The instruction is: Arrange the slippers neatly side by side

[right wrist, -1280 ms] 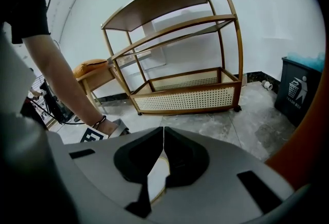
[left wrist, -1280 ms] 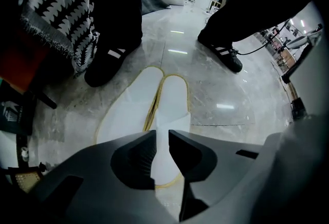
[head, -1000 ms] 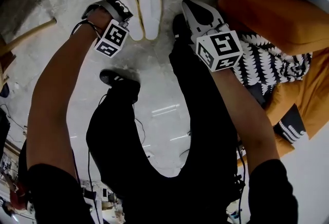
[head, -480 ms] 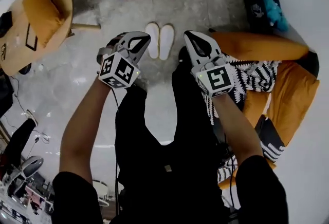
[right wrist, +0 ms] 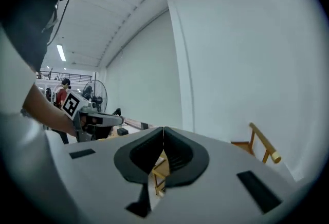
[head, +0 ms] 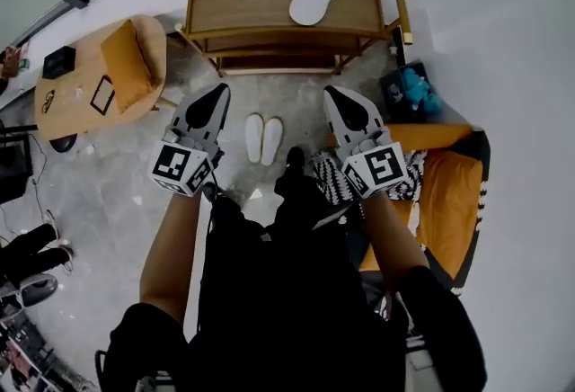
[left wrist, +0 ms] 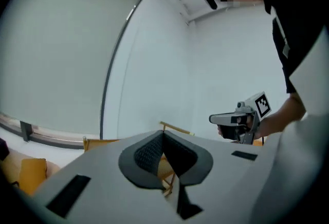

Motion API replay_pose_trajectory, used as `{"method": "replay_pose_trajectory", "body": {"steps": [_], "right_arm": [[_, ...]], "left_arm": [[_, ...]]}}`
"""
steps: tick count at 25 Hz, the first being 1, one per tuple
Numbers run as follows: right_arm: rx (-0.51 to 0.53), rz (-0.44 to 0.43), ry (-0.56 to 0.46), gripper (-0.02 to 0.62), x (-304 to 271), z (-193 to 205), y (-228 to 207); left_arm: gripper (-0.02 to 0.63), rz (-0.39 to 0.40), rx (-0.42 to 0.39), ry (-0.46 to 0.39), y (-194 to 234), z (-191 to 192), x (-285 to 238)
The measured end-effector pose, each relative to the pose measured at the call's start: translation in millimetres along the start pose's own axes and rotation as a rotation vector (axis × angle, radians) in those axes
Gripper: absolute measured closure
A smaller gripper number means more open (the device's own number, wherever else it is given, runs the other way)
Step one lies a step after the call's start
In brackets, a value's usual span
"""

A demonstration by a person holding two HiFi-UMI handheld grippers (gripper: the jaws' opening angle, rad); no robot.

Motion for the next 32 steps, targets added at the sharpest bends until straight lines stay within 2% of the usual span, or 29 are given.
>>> {"method": "replay_pose_trajectory", "body": {"steps": [3,5,9,13,16,19,24,29,32], "right_arm": [[-0.008,0.044,-0.071,0.563,15,-49,-28],[-0.013,0.051,-0.085,0.563,24,-64,-35],[-0.036,-0.017,-0.063,0.563,27,-72,-37],[-0.014,-0.039,-0.1,0.563,39,-88,-10],[-0.004,-0.007,-0.135,0.564,59,-99,16],[-0.038,0.043,-0.161,0.563,92,-102,39],[-0.059,0.093,-0.15,0.564,148,-85,97],[-0.04,0.075,-0.092,0.563,192,-56,172],[-0.039,0.07,-0.079,0.563,218,-47,196]], "left_arm": [[0.591,-0.076,0.023,-0.082,3,-49,21],[0.591,-0.144,0.036,-0.123,0,-71,44],[0.591,-0.217,0.099,-0.18,-11,-95,76],[0.591,-0.189,0.066,-0.194,-36,-108,107],[0.591,-0.16,0.041,-0.21,-49,-110,135],[0.59,-0.149,0.043,-0.221,-61,-104,165],[0.591,-0.123,0.055,-0.22,-86,-87,231],[0.591,-0.136,0.065,-0.205,-111,-65,309],[0.591,-0.126,0.089,-0.207,-129,-54,336]]}}
Point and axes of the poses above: the fingertips, and each gripper's own axes: x backward along the fingers, y to its left, z out of its underside, the point moved 1 cm from there along x, backward along the fingers, and after that the axes turned 2 degrees about z, right-handed, at the moved point
